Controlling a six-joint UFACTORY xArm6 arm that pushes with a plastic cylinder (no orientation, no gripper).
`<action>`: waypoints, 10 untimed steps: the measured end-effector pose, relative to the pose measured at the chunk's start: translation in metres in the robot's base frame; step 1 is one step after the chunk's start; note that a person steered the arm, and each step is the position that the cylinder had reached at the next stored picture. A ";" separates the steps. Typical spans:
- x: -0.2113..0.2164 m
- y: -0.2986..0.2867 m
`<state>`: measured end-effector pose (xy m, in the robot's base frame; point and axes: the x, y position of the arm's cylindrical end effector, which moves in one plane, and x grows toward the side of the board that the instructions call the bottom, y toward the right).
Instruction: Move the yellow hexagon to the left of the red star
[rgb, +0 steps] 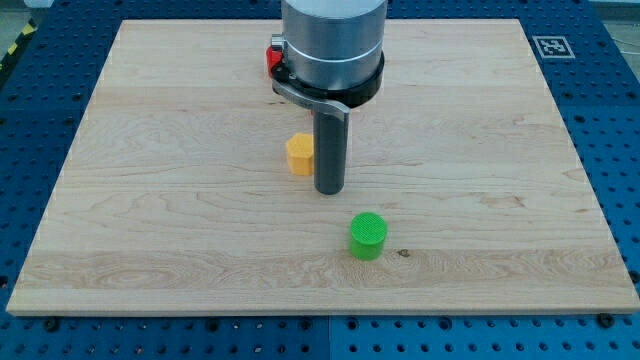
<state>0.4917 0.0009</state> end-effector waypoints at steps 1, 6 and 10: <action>-0.008 -0.006; -0.064 -0.068; -0.074 -0.091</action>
<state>0.4174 -0.0905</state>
